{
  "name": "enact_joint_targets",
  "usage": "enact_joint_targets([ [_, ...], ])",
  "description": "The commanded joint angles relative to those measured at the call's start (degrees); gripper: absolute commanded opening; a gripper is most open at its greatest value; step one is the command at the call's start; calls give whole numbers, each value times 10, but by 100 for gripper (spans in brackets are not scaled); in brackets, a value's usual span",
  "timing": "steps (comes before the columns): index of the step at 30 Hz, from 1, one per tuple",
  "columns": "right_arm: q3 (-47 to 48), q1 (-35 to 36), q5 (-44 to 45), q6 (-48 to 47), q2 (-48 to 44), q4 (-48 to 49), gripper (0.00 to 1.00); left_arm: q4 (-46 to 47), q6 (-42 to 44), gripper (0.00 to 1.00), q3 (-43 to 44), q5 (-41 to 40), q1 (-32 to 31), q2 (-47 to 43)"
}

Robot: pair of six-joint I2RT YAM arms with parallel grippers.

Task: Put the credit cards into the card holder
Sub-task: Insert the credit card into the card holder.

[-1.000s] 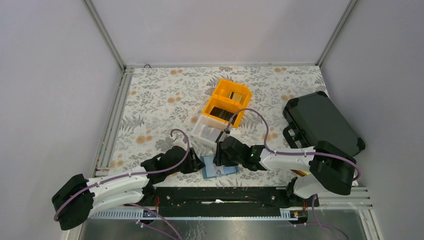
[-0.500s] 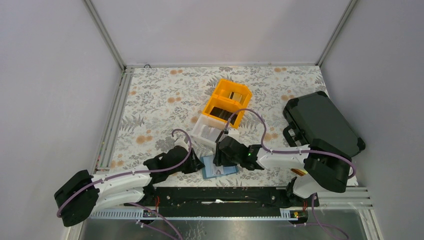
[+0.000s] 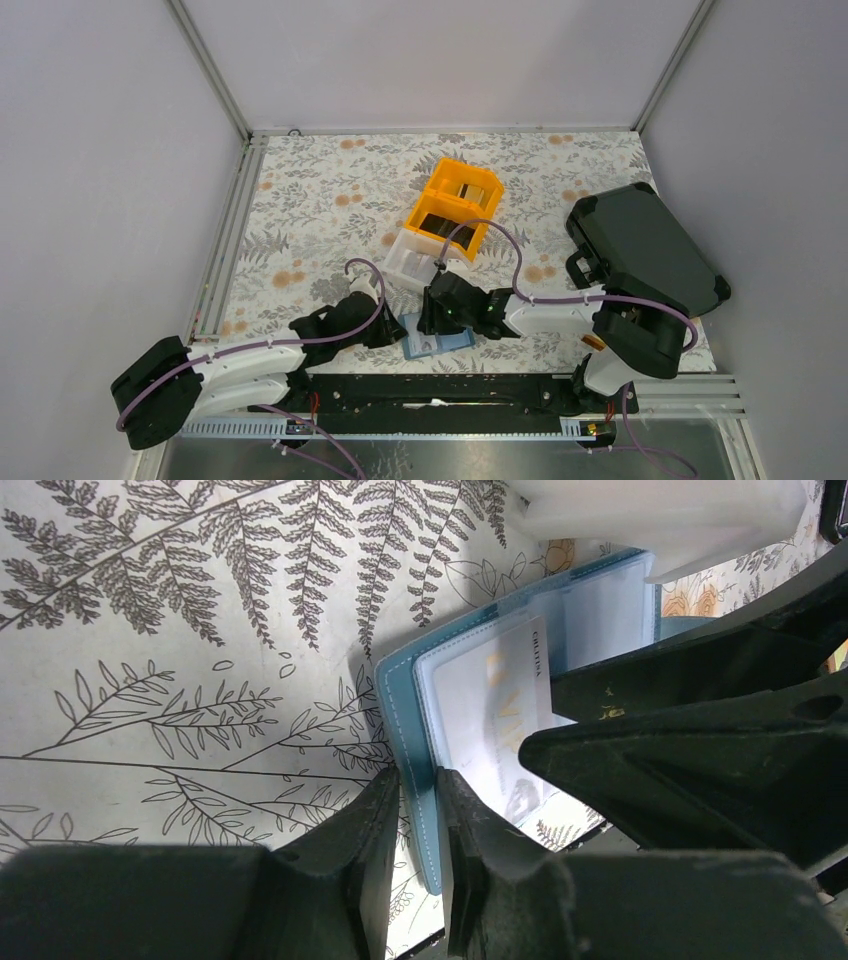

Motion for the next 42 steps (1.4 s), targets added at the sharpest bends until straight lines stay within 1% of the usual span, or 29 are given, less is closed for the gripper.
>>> enact_joint_targets([
  [1,26,12,-23,1,16,7,49,37,2,22,6,3,0,3],
  [9,40,25,-38,3,29,22,48,40,1,22,6,1,0,2],
  [13,42,27,-36,2,27,25,48,26,0,22,3,-8,0,-10],
  [16,38,27,-31,-1,20,24,49,9,0,25,2,-19,1,-28],
  [18,35,27,-21,-9,11,18,53,-9,-1,32,2,-29,0,-43],
  [21,25,27,-1,-23,-17,9,61,-59,-1,47,9,-55,0,-71],
  [22,20,27,4,-29,-33,7,64,-74,1,54,11,-65,1,-82],
  [23,17,27,9,-36,-42,3,65,-90,2,58,14,-70,1,-92],
  [24,15,27,15,-44,-55,-3,67,-104,3,65,18,-78,2,-103],
  [28,14,27,35,-78,-113,-36,71,-164,19,76,51,-97,9,-131],
  [32,30,25,57,-123,-167,-81,77,-215,51,85,99,-86,33,-133],
  [35,52,9,70,-159,-197,-120,82,-236,79,86,140,-61,62,-127],
  [36,63,-1,71,-166,-202,-132,84,-241,90,86,155,-54,72,-125],
  [38,72,-37,60,-180,-210,-145,84,-245,114,89,183,-28,99,-115],
  [42,74,-106,38,-209,-211,-139,84,-260,171,94,250,60,176,-57],
])
